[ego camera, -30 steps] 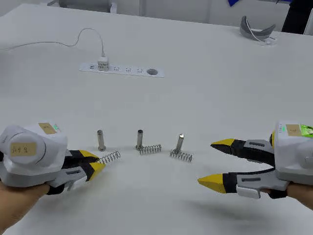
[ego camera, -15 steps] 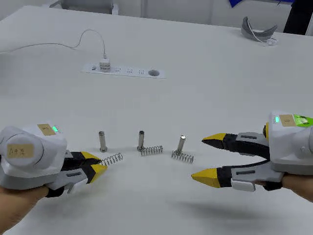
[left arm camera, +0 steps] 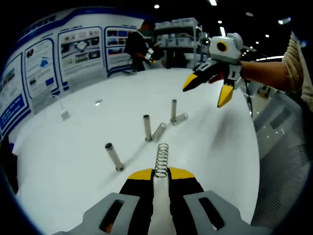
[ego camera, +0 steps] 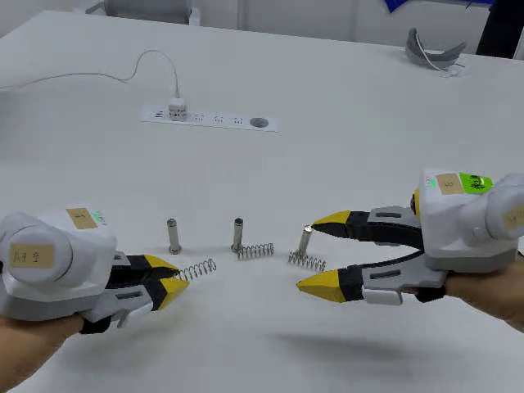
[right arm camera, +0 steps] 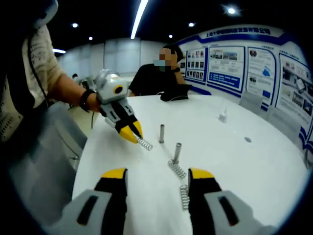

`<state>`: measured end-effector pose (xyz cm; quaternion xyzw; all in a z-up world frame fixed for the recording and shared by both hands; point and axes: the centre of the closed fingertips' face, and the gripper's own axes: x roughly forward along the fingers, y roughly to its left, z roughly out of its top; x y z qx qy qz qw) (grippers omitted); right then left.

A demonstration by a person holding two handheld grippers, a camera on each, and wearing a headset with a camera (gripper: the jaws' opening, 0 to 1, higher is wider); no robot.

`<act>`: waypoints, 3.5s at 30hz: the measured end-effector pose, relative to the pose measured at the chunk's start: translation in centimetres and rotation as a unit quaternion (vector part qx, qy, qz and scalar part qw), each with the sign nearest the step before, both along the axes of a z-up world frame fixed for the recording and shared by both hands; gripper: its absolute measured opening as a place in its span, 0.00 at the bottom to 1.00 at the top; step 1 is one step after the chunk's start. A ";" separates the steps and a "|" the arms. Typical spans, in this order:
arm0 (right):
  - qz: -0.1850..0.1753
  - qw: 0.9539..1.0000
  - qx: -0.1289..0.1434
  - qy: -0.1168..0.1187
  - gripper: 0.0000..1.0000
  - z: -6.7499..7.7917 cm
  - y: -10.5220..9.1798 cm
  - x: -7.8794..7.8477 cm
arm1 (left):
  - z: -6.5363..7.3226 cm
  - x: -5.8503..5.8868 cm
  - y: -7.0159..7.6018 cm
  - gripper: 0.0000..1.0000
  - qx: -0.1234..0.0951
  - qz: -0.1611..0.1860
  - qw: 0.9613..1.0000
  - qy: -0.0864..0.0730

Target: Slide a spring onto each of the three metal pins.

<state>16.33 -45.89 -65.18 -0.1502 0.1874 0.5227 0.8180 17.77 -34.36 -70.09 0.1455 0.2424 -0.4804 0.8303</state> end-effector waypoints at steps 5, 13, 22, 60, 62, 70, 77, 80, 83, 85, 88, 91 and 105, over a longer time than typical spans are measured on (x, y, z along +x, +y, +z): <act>0.015 1.000 -0.003 0.002 0.49 -0.3 1.0 0.1 | 0.2 -0.5 -0.6 0.10 -0.003 -0.014 1.000 -0.001; 0.043 0.999 -0.003 0.004 0.44 -0.4 2.9 -0.3 | 1.0 -1.3 -1.7 0.10 -0.014 -0.041 0.999 -0.006; 0.071 0.997 -0.006 0.009 0.39 -0.9 4.6 -0.9 | 2.4 -2.4 -3.0 0.10 -0.030 -0.074 0.997 -0.017; 0.115 0.992 0.036 0.045 0.13 0.6 6.3 -3.1 | 4.9 -4.4 -4.6 0.10 -0.079 -0.130 0.988 -0.035; 0.115 0.992 0.040 0.045 0.13 0.9 6.4 -3.1 | 5.0 -4.4 -4.5 0.10 -0.081 -0.127 0.988 -0.035; 0.116 0.991 0.049 0.040 0.12 1.7 7.0 -3.0 | 5.1 -4.2 -4.4 0.10 -0.087 -0.119 0.988 -0.035; 0.119 0.990 0.060 0.037 0.12 2.6 8.0 -2.8 | 4.9 -4.1 -4.3 0.10 -0.092 -0.112 0.989 -0.033; 0.121 0.990 0.064 0.035 0.12 2.8 8.5 -2.8 | 4.8 -4.1 -4.3 0.10 -0.093 -0.110 0.989 -0.032; 0.123 0.990 0.066 0.034 0.12 2.9 9.0 -2.7 | 4.7 -4.0 -4.2 0.10 -0.093 -0.107 0.989 -0.032; 0.123 0.990 0.066 0.035 0.12 3.0 9.4 -2.6 | 4.7 -4.0 -4.1 0.10 -0.094 -0.104 0.990 -0.031; 0.124 0.989 0.067 0.035 0.12 3.0 9.8 -2.5 | 4.6 -3.9 -4.0 0.10 -0.096 -0.101 0.990 -0.031; 0.126 0.989 0.064 0.033 0.12 3.0 10.2 -2.5 | 4.5 -3.8 -3.9 0.10 -0.098 -0.097 0.990 -0.030; 0.128 0.991 0.035 0.017 0.12 2.6 11.6 -1.9 | 4.1 -3.0 -3.0 0.10 -0.101 -0.071 0.992 -0.036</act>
